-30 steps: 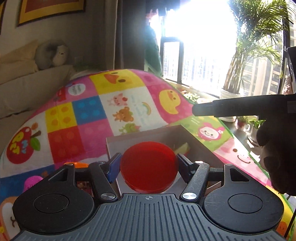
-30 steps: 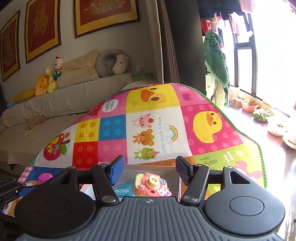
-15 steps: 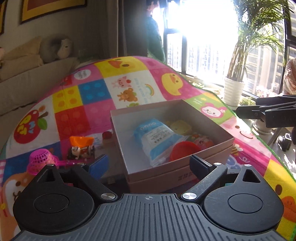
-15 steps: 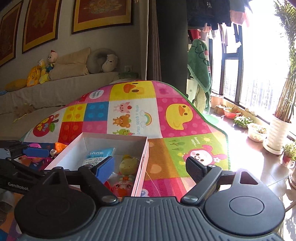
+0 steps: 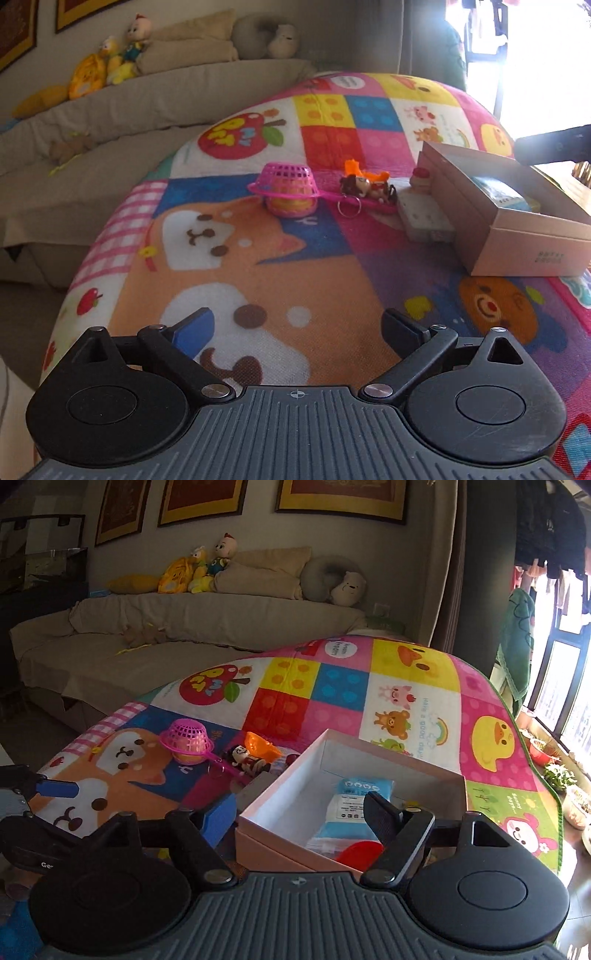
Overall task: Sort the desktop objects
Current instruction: 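Move right gripper to doll keychain beside pink strainer handle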
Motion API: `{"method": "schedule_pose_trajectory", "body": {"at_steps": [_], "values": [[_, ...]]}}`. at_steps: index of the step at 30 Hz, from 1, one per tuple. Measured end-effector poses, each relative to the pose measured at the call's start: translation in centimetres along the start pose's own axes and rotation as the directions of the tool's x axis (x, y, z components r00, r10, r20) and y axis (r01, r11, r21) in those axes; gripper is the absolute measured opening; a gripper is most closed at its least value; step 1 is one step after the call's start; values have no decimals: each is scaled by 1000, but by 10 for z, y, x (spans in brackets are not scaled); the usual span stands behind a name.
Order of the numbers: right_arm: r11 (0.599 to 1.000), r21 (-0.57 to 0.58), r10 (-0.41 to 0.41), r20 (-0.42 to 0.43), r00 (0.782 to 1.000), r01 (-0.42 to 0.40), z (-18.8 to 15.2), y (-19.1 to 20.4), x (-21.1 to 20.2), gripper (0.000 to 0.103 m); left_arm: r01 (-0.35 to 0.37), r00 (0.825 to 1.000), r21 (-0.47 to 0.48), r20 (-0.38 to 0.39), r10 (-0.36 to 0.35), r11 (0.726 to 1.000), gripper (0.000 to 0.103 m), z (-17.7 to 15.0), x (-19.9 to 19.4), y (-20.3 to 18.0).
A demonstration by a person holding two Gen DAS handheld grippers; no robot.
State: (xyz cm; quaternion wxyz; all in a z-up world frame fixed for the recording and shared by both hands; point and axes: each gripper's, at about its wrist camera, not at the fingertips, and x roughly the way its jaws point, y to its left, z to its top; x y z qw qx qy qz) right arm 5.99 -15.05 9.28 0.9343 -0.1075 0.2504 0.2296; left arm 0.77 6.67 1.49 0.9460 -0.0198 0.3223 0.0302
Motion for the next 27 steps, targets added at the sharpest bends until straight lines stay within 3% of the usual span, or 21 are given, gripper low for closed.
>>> {"method": "schedule_pose_trajectory", "body": {"at_steps": [3, 6, 8, 11, 14, 19, 25, 27], "values": [[996, 64, 73, -72, 995, -69, 34, 8, 32, 49, 27, 1000, -52, 6, -27, 998, 100, -2, 1, 7], [979, 145, 162, -142, 977, -142, 61, 17, 74, 49, 43, 999, -112, 8, -42, 993, 101, -3, 1, 15], [977, 131, 188, -163, 969, -167, 70, 33, 96, 51, 54, 999, -137, 10, -53, 989, 101, -3, 2, 18], [984, -25, 169, -167, 971, -176, 75, 73, 124, 71, 64, 998, -148, 11, -64, 987, 101, -3, 2, 20], [972, -173, 131, -174, 976, -162, 76, 102, 156, 76, 71, 997, -152, 25, -68, 986, 101, -4, 0, 21], [975, -159, 103, -280, 954, -152, 75, 108, 216, 83, 86, 996, -180, 26, -83, 980, 101, -4, 1, 25], [977, -130, 117, -339, 934, -170, 61, 109, 238, 84, 100, 995, -188, 29, -96, 977, 102, -5, -1, 26], [975, -107, 146, -356, 923, -195, 60, 106, 237, 73, 102, 995, -188, 31, -98, 977, 102, -5, -1, 26]]}}
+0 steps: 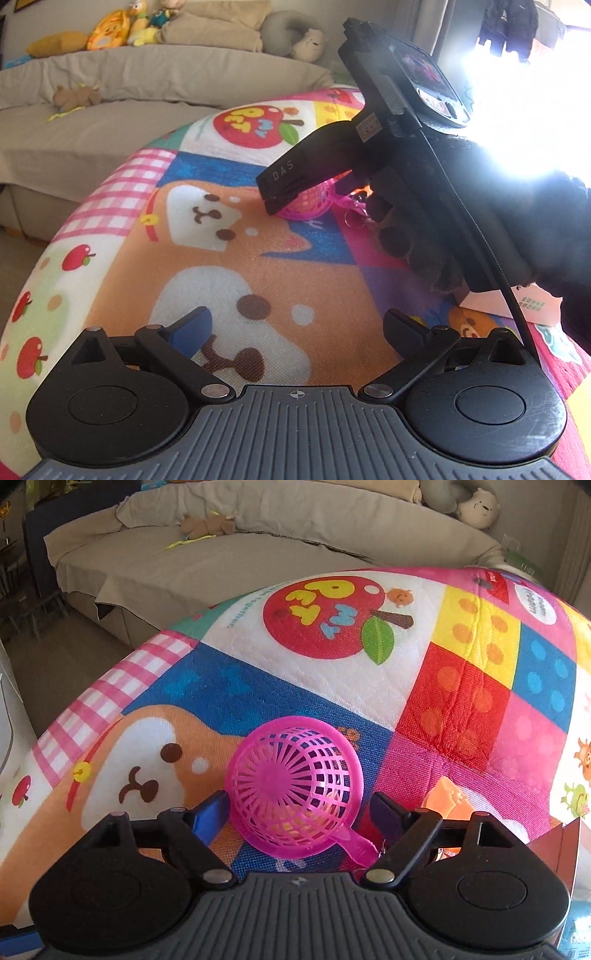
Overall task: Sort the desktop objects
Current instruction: 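Move right gripper to doll keychain beside pink strainer handle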
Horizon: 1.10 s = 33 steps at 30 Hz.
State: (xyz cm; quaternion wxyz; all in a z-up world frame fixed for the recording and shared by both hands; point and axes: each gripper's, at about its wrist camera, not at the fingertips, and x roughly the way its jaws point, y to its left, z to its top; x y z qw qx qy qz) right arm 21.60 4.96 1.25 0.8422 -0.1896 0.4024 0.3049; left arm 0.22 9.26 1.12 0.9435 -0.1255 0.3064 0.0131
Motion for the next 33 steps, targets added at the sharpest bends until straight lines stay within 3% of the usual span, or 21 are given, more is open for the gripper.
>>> {"method": "schedule_pose_trajectory", "body": {"at_steps": [5, 9, 20, 25, 33], "values": [[1000, -9, 30, -23, 999, -30, -9, 1, -11, 55, 18, 1000, 12, -7, -17, 1000, 102, 1, 1, -1], [994, 24, 108, -69, 992, -107, -24, 3, -27, 44, 29, 1000, 39, -2, -29, 999, 103, -1, -1, -4], [955, 101, 287, -104, 952, -277, -91, 16, -87, 44, 147, 987, 193, -95, -131, 970, 103, -30, -27, -29], [929, 190, 337, -75, 939, -318, -124, 3, -107, 45, 145, 986, 226, -114, -121, 963, 103, -41, -40, -32], [861, 342, 394, 21, 919, -377, -178, -25, -140, 55, 115, 988, 259, -127, -85, 959, 103, -45, -44, -37]]}}
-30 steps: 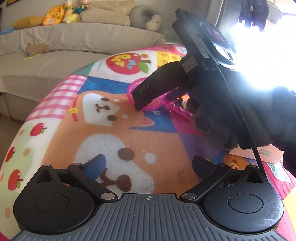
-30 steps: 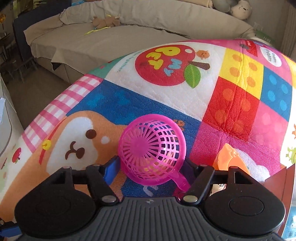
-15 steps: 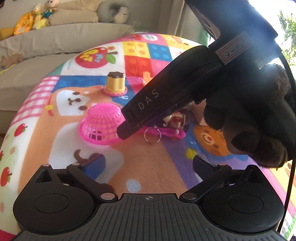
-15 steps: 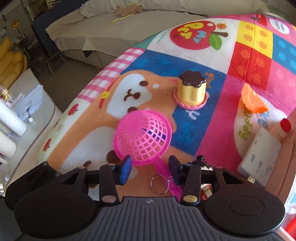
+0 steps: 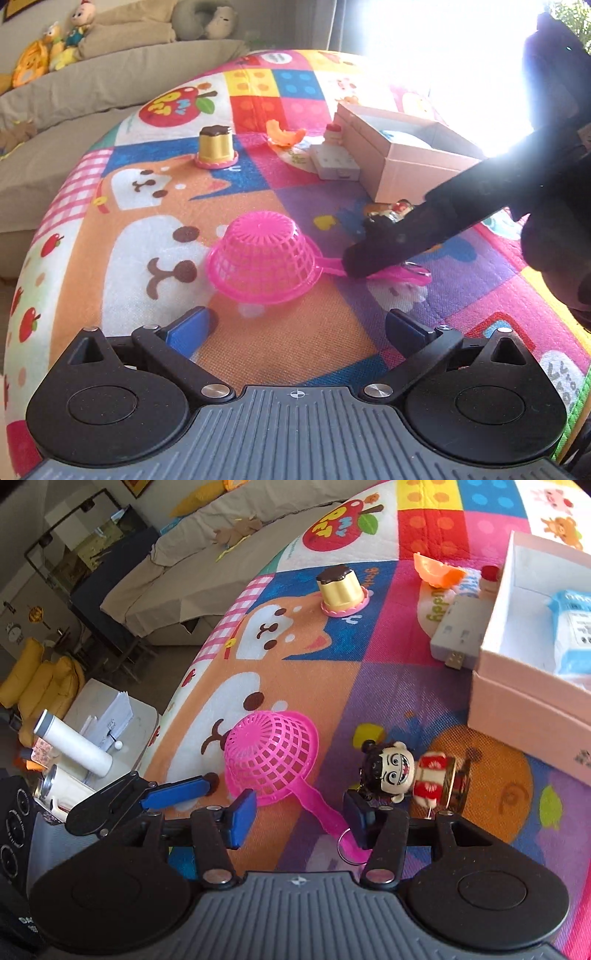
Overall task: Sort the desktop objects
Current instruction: 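Close right gripper on doll keychain and lift it, then carry doll keychain toward pink box and release it on mat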
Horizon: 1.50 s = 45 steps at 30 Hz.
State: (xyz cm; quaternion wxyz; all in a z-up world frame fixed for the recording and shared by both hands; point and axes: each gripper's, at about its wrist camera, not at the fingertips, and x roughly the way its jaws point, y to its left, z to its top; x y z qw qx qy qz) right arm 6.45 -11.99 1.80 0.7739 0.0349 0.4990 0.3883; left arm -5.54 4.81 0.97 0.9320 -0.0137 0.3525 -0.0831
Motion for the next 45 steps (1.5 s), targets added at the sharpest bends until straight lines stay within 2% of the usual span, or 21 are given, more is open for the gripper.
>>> {"method": "schedule_pose_trajectory", "body": {"at_steps": [3, 7, 10, 13, 15, 18, 20, 22, 23, 27, 30, 35, 38, 42, 45], "values": [[997, -14, -70, 77, 995, 71, -13, -1, -20, 59, 3, 1000, 0, 0, -3, 1000, 103, 0, 0, 1], [959, -139, -212, 219, 952, 246, -29, 9, -47, 69, 8, 1000, -8, -2, -8, 1000, 103, 1, 1, 3], [935, -209, -232, 249, 940, 286, -36, 12, -51, 71, 1, 1000, -12, -9, -1, 1000, 103, 4, 2, 4], [925, -261, -213, 244, 946, 276, -42, 17, -44, 71, -38, 999, -21, -15, 38, 999, 103, 5, 0, 8], [908, -301, -220, 254, 942, 293, -44, 24, -36, 70, -62, 998, -37, -22, 62, 997, 103, 6, -2, 14], [906, -253, -262, 295, 919, 340, -40, 24, -29, 69, -71, 997, -58, -24, 70, 996, 103, 6, -5, 20], [905, -192, -308, 317, 897, 379, -33, 19, -26, 69, -61, 998, -63, -25, 60, 996, 103, 6, -5, 20], [889, -133, -377, 331, 865, 438, -24, 10, -20, 69, -48, 999, -64, -28, 46, 997, 103, 7, -3, 19], [888, -114, -389, 328, 861, 445, -21, 6, -17, 69, -42, 999, -63, -29, 40, 997, 103, 8, -2, 16], [901, -69, -394, 286, 873, 429, -21, -9, -12, 68, -10, 999, -61, -31, 8, 998, 103, 10, 1, 10], [882, -72, -432, 267, 861, 465, -33, -13, -14, 55, -1, 999, -68, -34, -1, 998, 103, 15, 6, 6], [860, -9, -488, 280, 827, 511, -57, -32, -33, 56, -5, 999, -95, -33, 2, 995, 103, 29, 23, 0], [868, 9, -478, 292, 828, 497, -69, -38, -43, 57, 3, 1000, -89, -23, -5, 996, 103, 39, 36, -5], [882, 0, -447, 319, 836, 471, -76, -38, -48, 57, 69, 998, -34, -7, -69, 997, 103, 47, 51, -15], [877, -8, -448, 344, 825, 480, -71, -34, -49, 59, 58, 998, -9, -15, -58, 998, 103, 45, 52, -21]]}}
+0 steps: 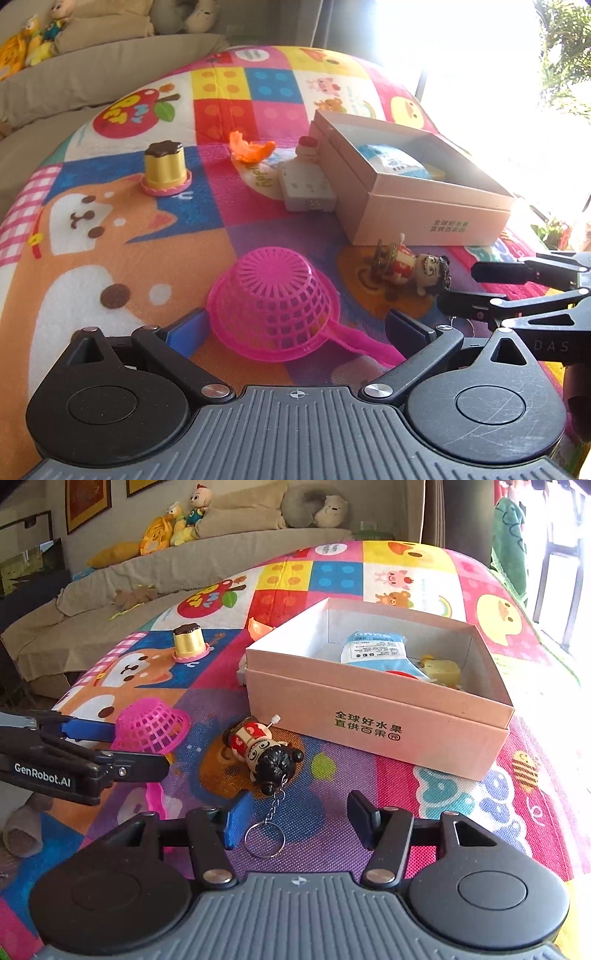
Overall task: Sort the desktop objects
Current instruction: 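Carry doll keychain toward pink box and release it on mat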
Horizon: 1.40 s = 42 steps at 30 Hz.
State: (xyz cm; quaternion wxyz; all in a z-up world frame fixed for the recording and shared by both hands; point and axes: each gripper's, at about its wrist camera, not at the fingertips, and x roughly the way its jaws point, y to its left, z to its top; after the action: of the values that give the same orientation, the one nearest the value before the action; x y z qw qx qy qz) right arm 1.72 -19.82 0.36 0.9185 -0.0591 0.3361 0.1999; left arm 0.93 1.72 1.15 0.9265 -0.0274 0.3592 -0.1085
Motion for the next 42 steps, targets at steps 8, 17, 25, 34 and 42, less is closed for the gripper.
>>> {"method": "schedule_pose_trajectory", "body": {"at_steps": [8, 17, 25, 34, 42], "values": [[998, -59, 14, 19, 1000, -13, 11, 14, 19, 59, -52, 999, 25, -2, 52, 998, 103, -6, -4, -6], [997, -76, 29, -39, 999, -32, 6, 8, 12, 32, -74, 997, -2, -6, 74, 997, 103, -5, -5, -5], [982, -88, -167, -7, 986, 165, -2, -29, 1, 43, -126, 992, -63, -14, 125, 990, 103, 2, -7, -1], [992, 80, -96, -9, 995, 96, -19, -46, -9, 81, -177, 983, -17, -43, 176, 984, 103, 15, 20, -19], [990, 98, -102, -20, 995, 104, -24, -42, -6, 95, -130, 990, 114, -29, 134, 985, 103, 7, 20, -43]]}}
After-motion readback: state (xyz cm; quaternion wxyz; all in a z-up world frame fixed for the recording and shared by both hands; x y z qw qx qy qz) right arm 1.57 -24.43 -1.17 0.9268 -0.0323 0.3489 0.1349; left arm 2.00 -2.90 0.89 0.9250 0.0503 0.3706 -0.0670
